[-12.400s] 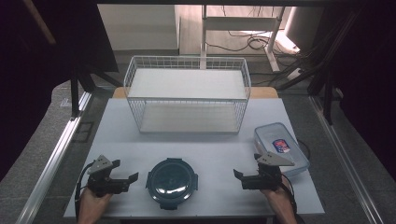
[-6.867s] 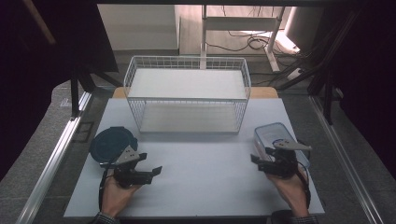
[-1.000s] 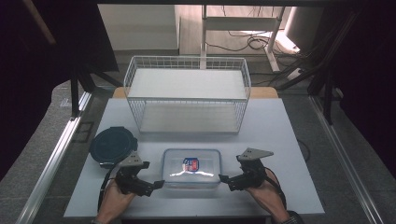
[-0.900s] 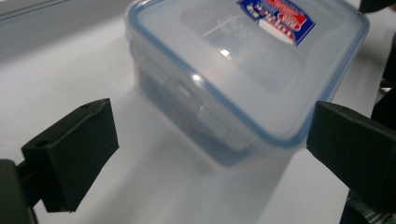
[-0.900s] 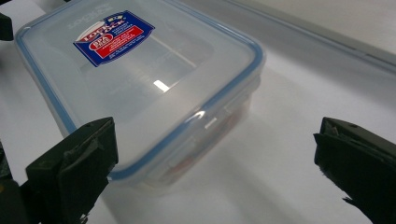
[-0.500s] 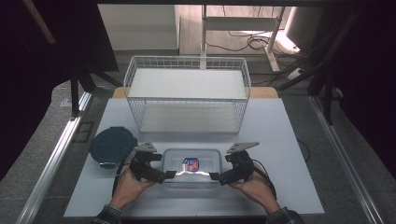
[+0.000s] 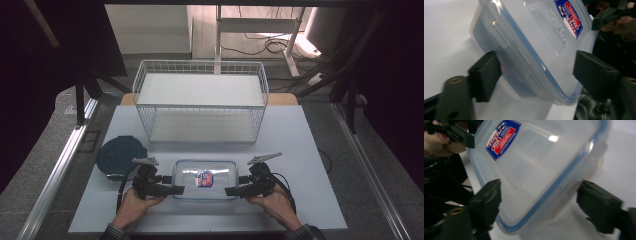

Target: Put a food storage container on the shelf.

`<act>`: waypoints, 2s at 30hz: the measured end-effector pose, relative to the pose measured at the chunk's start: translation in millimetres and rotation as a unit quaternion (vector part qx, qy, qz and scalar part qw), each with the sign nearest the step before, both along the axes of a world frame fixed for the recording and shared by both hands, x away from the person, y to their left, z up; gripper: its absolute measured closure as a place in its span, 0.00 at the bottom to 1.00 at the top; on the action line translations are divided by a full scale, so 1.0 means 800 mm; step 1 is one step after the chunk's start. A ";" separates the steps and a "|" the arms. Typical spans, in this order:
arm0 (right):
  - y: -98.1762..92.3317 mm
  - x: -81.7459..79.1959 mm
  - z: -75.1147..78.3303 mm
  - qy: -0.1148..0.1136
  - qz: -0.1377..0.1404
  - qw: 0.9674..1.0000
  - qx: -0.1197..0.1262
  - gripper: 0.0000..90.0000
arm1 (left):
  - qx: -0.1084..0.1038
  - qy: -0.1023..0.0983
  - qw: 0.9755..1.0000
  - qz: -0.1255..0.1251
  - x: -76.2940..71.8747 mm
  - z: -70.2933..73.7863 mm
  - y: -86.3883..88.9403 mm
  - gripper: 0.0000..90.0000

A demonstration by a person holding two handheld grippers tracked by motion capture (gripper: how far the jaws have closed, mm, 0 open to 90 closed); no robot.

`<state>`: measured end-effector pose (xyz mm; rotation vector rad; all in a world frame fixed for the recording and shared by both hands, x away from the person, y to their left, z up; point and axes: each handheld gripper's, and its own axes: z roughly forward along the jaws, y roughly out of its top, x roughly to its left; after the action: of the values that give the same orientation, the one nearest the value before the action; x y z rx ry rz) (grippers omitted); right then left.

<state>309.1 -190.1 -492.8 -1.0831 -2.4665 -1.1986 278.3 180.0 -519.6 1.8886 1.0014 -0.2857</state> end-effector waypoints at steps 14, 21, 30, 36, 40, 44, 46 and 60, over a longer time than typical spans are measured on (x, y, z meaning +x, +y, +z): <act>-0.019 -0.024 0.022 -0.013 -0.053 0.998 0.017 0.58 | -0.036 -0.019 0.999 0.036 -0.019 0.009 0.007 0.56; -0.025 -0.021 0.016 0.003 -0.060 0.997 0.039 0.58 | -0.056 -0.014 0.997 0.041 -0.019 0.008 0.010 0.59; -0.027 -0.018 0.033 -0.038 -0.070 0.995 0.064 0.59 | -0.096 -0.027 0.994 0.049 -0.013 0.022 0.016 0.61; -0.027 -0.010 0.042 -0.044 -0.071 0.993 0.078 0.59 | -0.094 -0.038 0.994 0.049 -0.006 0.036 0.019 0.61; -0.026 -0.003 0.054 -0.054 -0.066 0.992 0.088 0.59 | -0.092 -0.050 0.993 0.050 0.000 0.051 0.021 0.61; -0.025 0.007 0.066 -0.063 -0.063 0.992 0.094 0.60 | -0.092 -0.058 0.993 0.051 0.009 0.065 0.023 0.61; -0.024 0.013 0.072 -0.066 -0.063 0.991 0.097 0.60 | -0.093 -0.063 0.992 0.052 0.015 0.072 0.025 0.61; -0.015 0.057 0.132 -0.088 -0.053 0.988 0.114 0.60 | -0.129 -0.083 0.987 0.056 0.054 0.130 0.042 0.64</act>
<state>354.5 -201.9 -387.5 -1.0973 -2.3436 -1.6273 321.5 213.4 -415.8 1.5885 0.9075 -0.1784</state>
